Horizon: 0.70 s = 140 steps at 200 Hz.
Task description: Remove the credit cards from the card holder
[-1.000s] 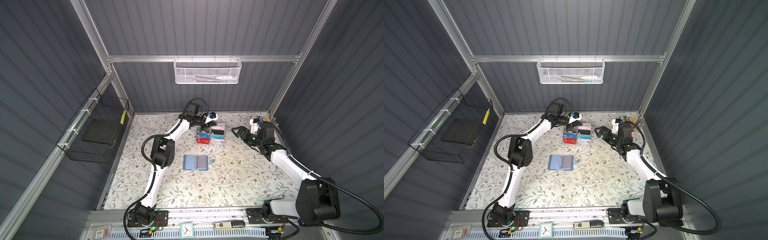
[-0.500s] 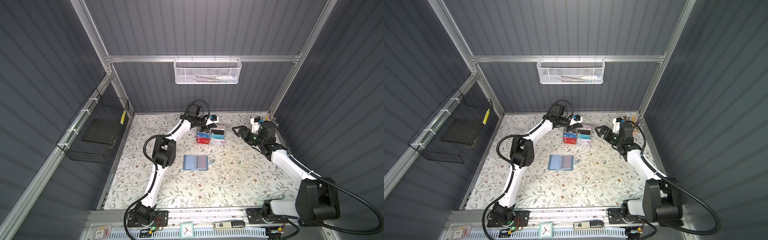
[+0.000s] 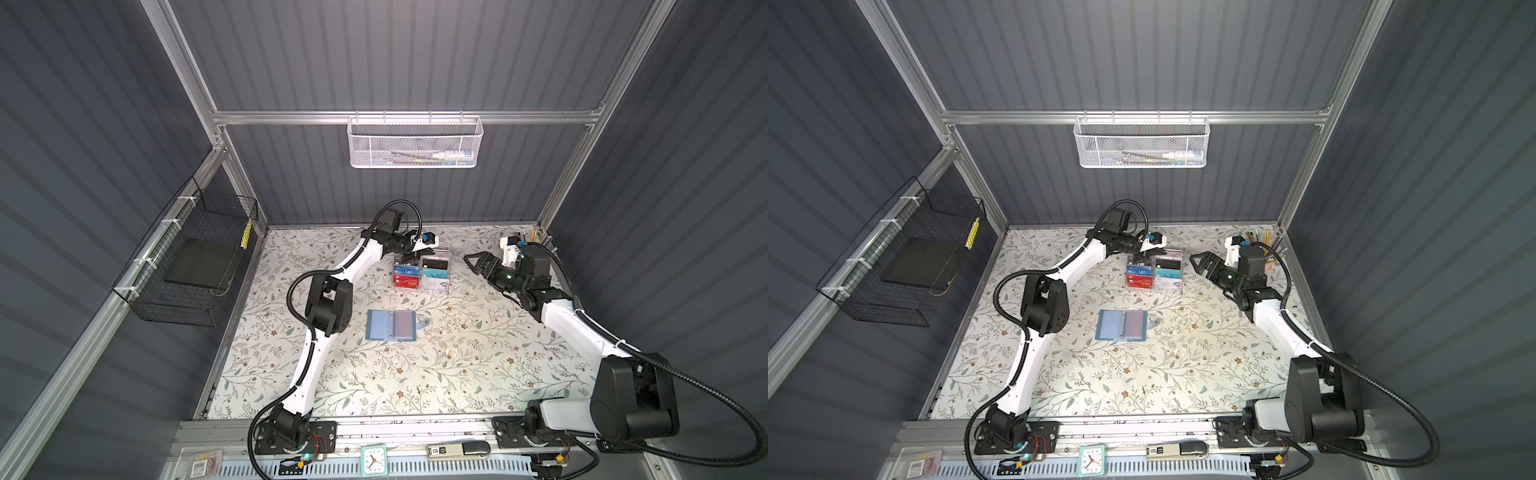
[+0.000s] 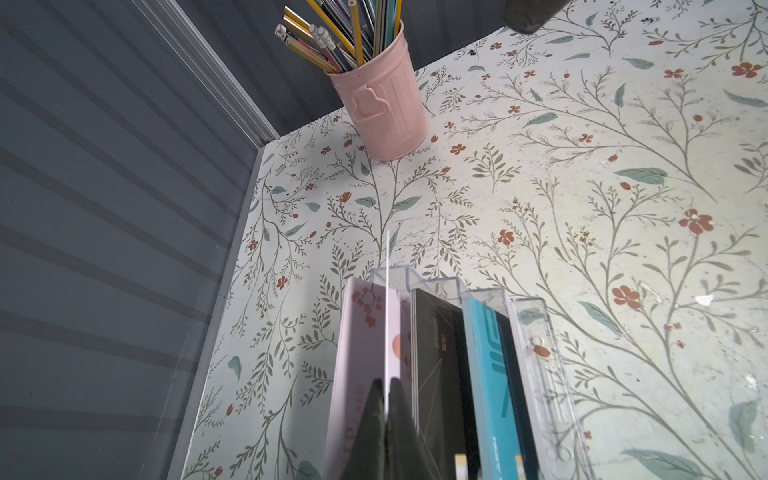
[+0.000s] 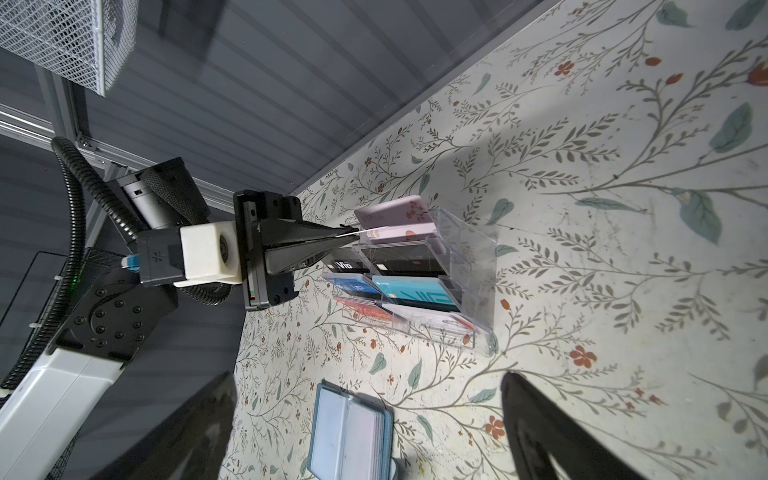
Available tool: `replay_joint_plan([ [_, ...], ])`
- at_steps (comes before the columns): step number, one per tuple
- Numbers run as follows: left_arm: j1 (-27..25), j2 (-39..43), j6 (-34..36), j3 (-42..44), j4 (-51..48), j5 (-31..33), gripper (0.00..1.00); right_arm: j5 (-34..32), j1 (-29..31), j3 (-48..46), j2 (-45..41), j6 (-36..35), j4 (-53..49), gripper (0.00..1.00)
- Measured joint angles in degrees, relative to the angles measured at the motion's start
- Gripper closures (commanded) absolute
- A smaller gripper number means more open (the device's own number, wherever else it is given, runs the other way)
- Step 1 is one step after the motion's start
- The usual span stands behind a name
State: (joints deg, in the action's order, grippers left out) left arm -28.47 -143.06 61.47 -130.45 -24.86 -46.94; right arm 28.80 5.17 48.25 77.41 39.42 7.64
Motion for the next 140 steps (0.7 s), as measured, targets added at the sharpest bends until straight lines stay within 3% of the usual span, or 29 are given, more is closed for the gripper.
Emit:
replay_joint_plan([
  [76, 0.00, 0.00, 0.55, 1.81, 1.16, 1.40, 0.90, 0.42, 0.00, -0.04, 0.02, 0.42, 0.44, 0.01],
  [140, 0.00, 0.00, 0.68, 3.04, 2.51, 3.04, 0.88, 0.66, 0.00, -0.04, 0.02, 0.44, 0.61, 0.01],
])
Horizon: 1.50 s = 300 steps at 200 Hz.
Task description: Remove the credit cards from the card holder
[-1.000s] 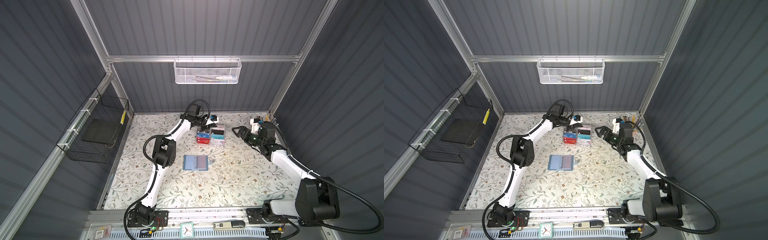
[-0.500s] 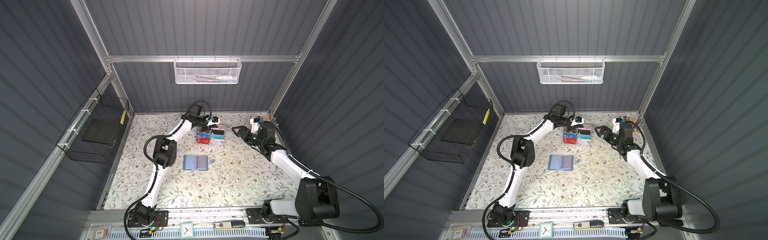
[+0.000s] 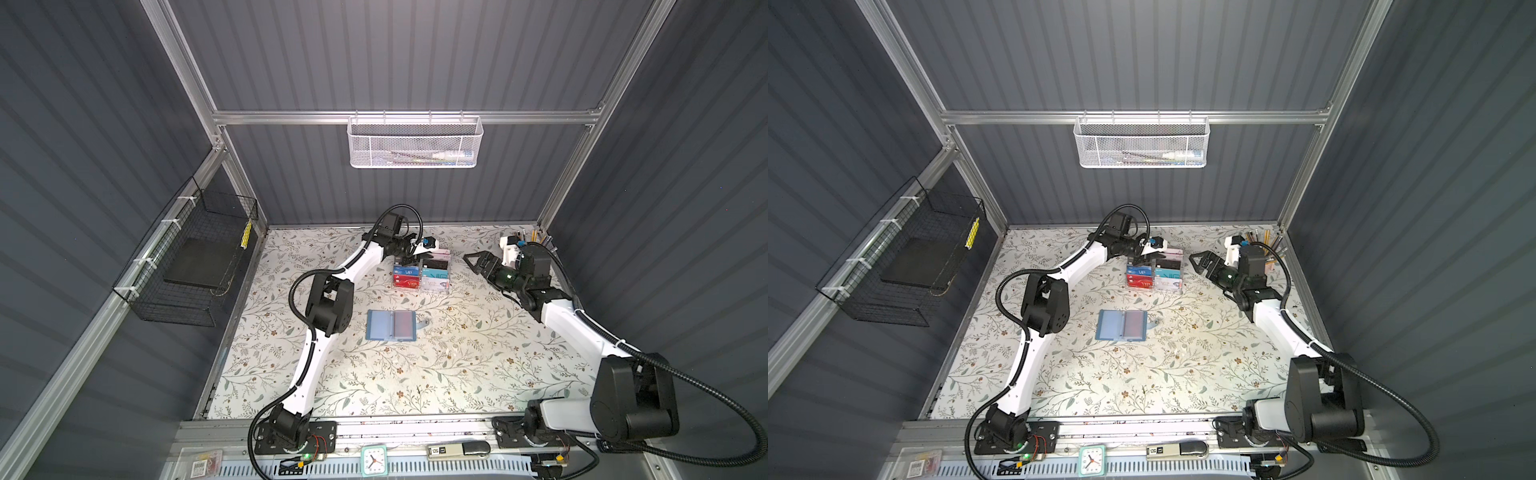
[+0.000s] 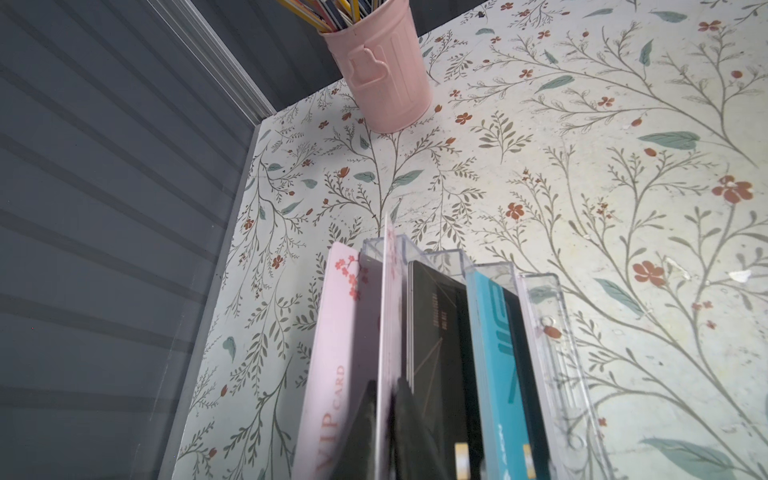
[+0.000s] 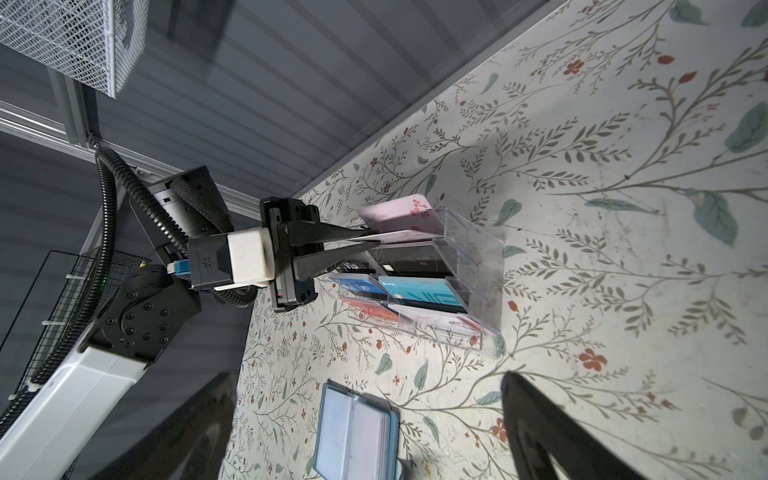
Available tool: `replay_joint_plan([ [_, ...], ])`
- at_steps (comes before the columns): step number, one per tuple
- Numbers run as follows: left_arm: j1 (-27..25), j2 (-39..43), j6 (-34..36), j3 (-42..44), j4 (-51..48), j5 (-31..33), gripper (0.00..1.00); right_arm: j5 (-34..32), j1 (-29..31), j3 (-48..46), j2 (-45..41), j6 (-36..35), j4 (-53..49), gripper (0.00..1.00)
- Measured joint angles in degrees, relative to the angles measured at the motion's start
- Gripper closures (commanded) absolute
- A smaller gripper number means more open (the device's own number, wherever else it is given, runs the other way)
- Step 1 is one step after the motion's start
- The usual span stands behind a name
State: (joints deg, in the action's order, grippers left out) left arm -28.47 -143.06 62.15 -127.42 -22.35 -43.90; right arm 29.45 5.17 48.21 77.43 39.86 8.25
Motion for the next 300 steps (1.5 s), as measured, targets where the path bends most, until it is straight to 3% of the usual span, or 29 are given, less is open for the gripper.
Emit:
replay_joint_plan([
  [128, 0.02, 0.09, -1.29, 1.62, 4.81, 1.42, 0.81, 0.96, 0.00, -0.20, 0.74, 0.68, 0.92, 0.01],
  [176, 0.07, 1.14, -3.10, 4.63, 8.35, 1.51, 0.67, 1.27, 0.00, -0.20, 0.98, 1.07, 1.42, 0.01],
  [300, 0.17, 5.68, -7.19, 9.16, 13.38, 2.67, 0.61, 1.68, 0.00, -0.24, 1.29, 1.27, 1.57, 0.01],
])
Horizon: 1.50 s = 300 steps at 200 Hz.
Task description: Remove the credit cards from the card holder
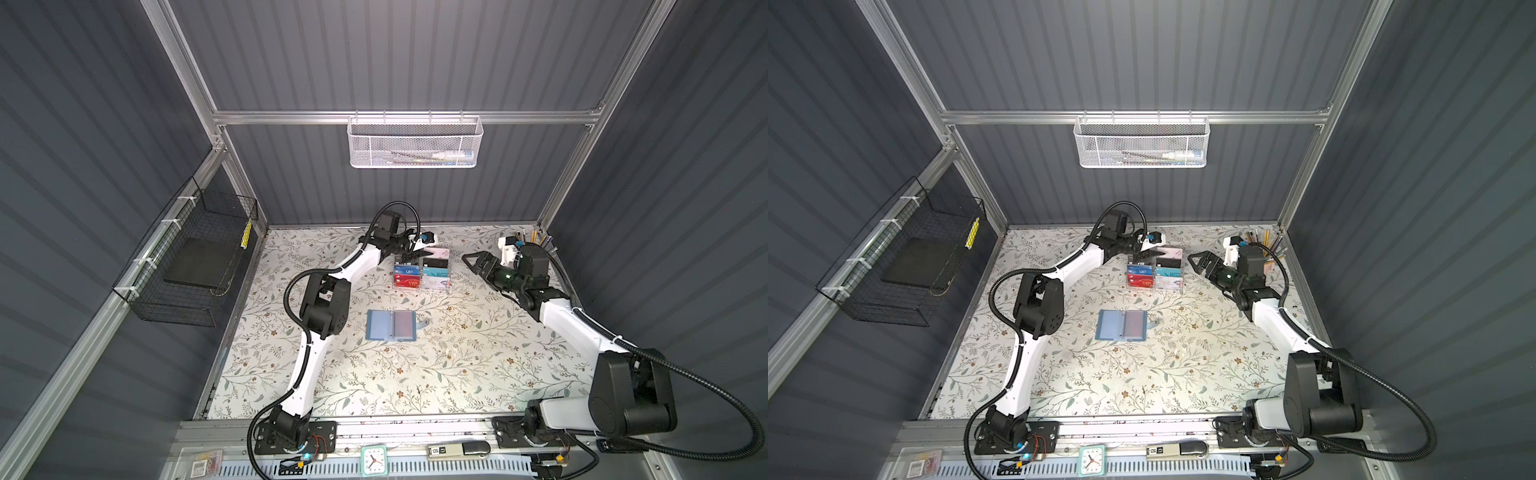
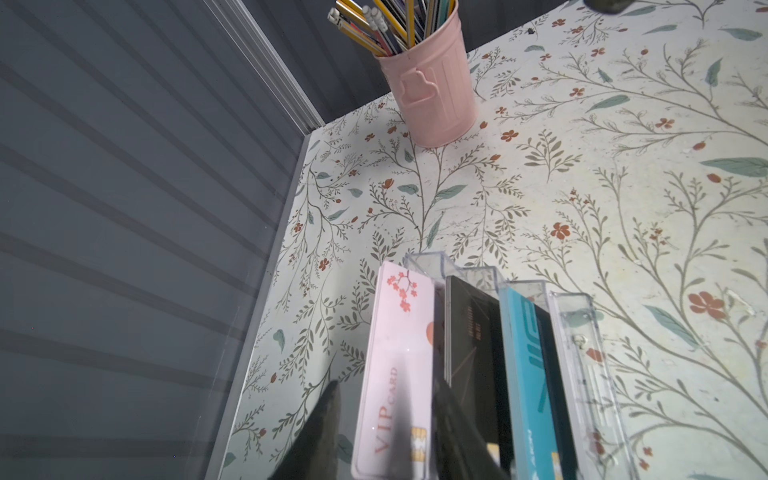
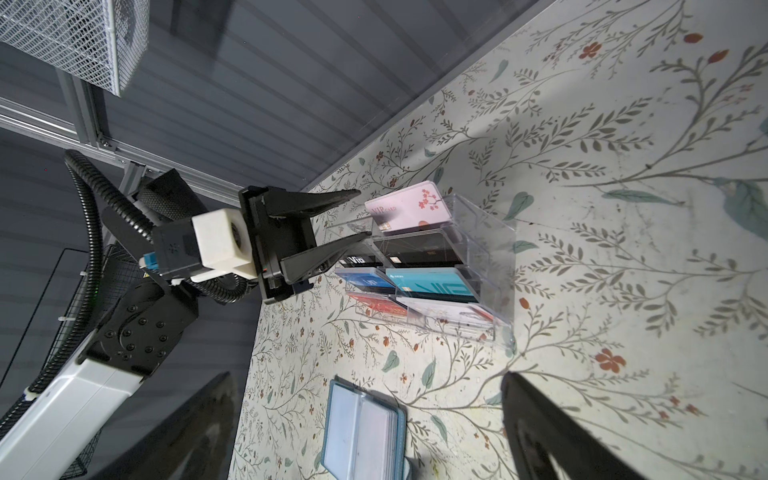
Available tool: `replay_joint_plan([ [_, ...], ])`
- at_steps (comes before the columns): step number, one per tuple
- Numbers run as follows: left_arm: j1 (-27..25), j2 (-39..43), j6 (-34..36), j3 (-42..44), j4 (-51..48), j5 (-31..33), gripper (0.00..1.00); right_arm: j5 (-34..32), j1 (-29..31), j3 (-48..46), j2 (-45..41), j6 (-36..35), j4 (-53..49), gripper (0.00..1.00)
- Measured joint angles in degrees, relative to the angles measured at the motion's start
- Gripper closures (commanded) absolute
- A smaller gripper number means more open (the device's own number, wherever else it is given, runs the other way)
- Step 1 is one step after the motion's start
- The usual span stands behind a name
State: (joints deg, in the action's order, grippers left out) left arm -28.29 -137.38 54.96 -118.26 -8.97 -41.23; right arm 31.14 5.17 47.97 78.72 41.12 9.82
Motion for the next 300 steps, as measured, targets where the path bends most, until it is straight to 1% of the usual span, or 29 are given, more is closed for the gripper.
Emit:
replay_joint_plan([
  [16, 0.11, 1.38, -0.76, 1.38, 1.38, 0.15, 0.60, 0.00, 0.00, -0.02, 0.00, 0.00, -0.02, 0.01],
  [33, 0.24, 2.69, -1.66, 2.67, 2.84, 0.22, 0.56, 0.00, 0.00, -0.09, -0.02, 0.00, -0.04, 0.01],
  [52, 0.22, 3.96, -2.80, 4.35, 4.92, 0.50, 0.54, 0.00, 0.00, -0.28, -0.11, -0.02, -0.07, 0.01],
  [77, 0.28, 4.87, -4.76, 5.79, 7.41, 1.05, 0.46, 0.00, 0.00, -0.59, -0.39, -0.07, -0.37, 0.01],
  [84, 0.31, 5.11, -5.42, 6.34, 8.41, 1.20, 0.38, 0.00, 0.00, -0.59, -0.39, -0.07, -0.37, 0.01],
  [91, 0.37, 5.38, -6.23, 6.97, 9.25, 1.29, 0.25, 0.02, 0.00, -0.59, -0.39, -0.07, -0.39, 0.01],
  [95, 0.39, 5.51, -6.45, 7.37, 9.84, 1.36, 0.16, 0.02, 0.00, -0.59, -0.39, -0.07, -0.42, 0.01],
  [99, 0.39, 5.66, -6.93, 7.67, 10.32, 1.42, 0.03, 0.02, 0.00, -0.59, -0.39, -0.07, -0.42, 0.01],
  [102, 0.39, 5.68, -7.10, 7.89, 10.67, 1.53, 0.01, 0.02, 0.00, -0.59, -0.39, -0.07, -0.42, 0.01],
  [177, 1.03, 6.97, -12.79, 12.63, 17.03, 2.80, 0.00, 0.02, 0.00, -0.61, -0.39, -0.07, -0.42, 0.01],
  [204, 1.40, 8.07, -16.11, 14.75, 20.41, 3.43, 0.00, 0.04, 0.00, -0.61, -0.39, -0.07, -0.42, 0.01],
  [232, 1.95, 11.10, -22.47, 19.89, 27.12, 5.64, 0.00, 0.07, 0.00, -0.61, -0.39, -0.17, -0.44, 0.01],
  [261, 2.16, 15.32, -29.77, 26.67, 34.93, 9.42, 0.00, 0.00, 0.20, -0.68, -0.39, -0.57, -0.42, 0.01],
  [300, 2.49, 20.57, -37.66, 34.60, 41.86, 13.46, 0.00, -0.50, 1.86, -0.66, -0.31, -2.08, -1.20, 0.01],
])
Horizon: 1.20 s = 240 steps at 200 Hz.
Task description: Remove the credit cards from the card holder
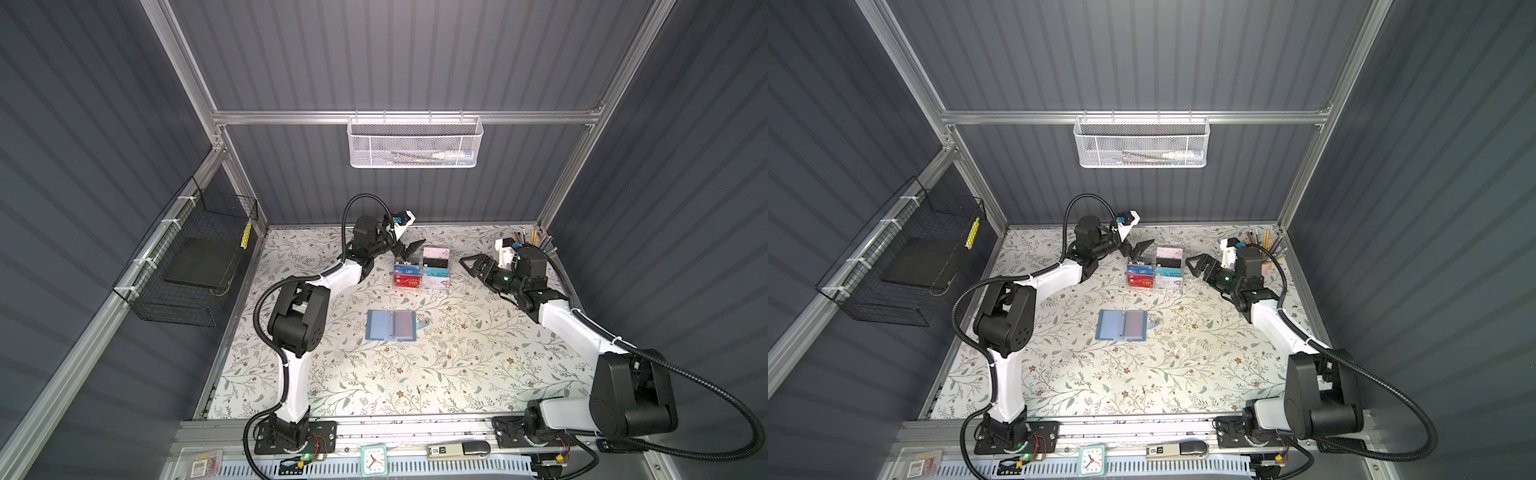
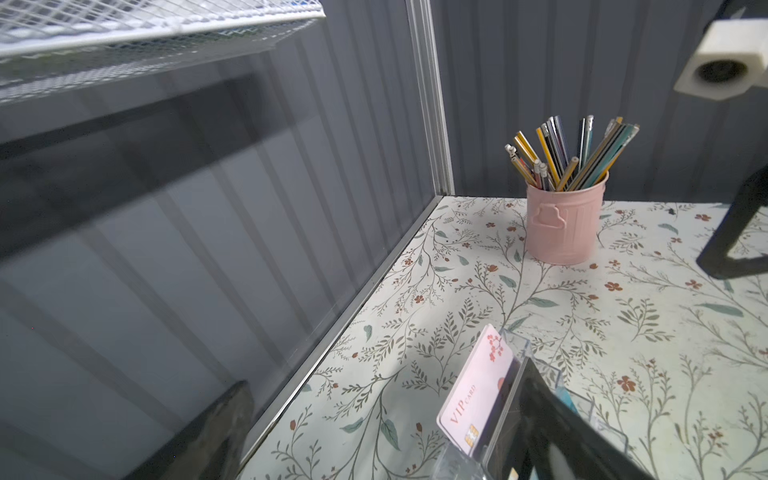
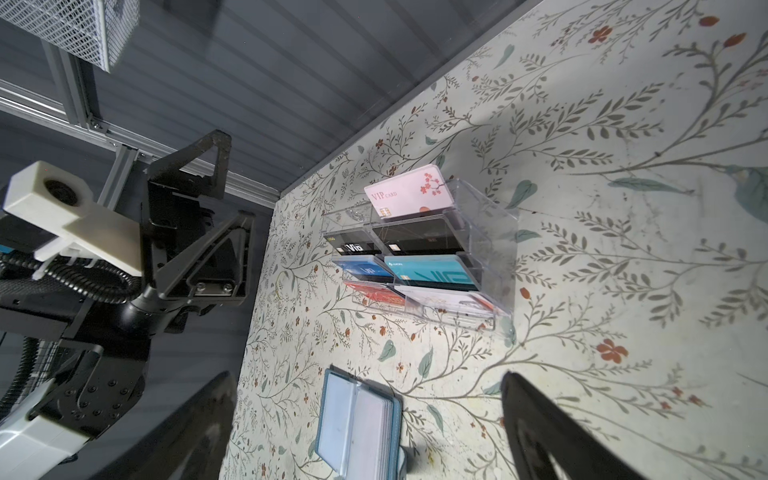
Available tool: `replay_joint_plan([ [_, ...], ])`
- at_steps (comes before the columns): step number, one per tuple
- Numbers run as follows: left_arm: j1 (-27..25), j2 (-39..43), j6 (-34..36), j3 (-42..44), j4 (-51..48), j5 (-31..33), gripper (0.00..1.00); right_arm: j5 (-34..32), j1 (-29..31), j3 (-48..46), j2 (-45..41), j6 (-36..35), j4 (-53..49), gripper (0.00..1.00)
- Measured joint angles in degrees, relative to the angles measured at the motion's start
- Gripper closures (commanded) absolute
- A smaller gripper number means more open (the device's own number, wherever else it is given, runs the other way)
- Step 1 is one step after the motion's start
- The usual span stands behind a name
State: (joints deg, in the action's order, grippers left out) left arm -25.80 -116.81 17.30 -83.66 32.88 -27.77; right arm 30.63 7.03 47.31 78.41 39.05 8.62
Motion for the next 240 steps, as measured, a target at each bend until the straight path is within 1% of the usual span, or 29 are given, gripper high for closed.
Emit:
replay_joint_plan([
  [32, 0.02, 4.66, -7.72, 8.48, 5.42, 2.73, 0.00, -0.81, 1.81, 1.73, 1.99, -1.99, -1.62, 0.01],
  [52, 0.02, 6.84, -13.00, 13.51, 9.29, 3.56, 0.00, -1.40, 2.32, 4.57, 4.76, -3.32, -3.32, 0.01],
  [72, 0.02, 8.22, -17.79, 18.45, 13.53, 3.80, 0.00, -2.19, 2.75, 9.01, 8.31, -4.66, -4.92, 0.01],
  [108, -0.26, 9.03, -23.06, 25.66, 19.91, 3.80, 0.00, -4.68, 4.61, 19.76, 16.28, -7.56, -8.11, 0.01],
  [141, -0.94, 9.05, -24.76, 26.08, 20.74, 3.80, 0.00, -6.84, 6.10, 28.70, 24.02, -9.03, -10.67, 0.01],
  [164, -1.55, 9.05, -25.11, 26.10, 20.79, 3.80, 0.00, -8.61, 6.71, 33.09, 28.52, -10.03, -12.70, 0.01],
  [199, -2.73, 9.05, -24.92, 26.10, 20.79, 3.85, 0.00, -12.00, 7.06, 35.95, 32.22, -11.10, -14.95, 0.01],
  [240, -3.17, 9.05, -24.81, 26.10, 20.79, 4.02, 0.00, -13.42, 7.28, 37.64, 34.12, -11.47, -16.44, 0.01],
])
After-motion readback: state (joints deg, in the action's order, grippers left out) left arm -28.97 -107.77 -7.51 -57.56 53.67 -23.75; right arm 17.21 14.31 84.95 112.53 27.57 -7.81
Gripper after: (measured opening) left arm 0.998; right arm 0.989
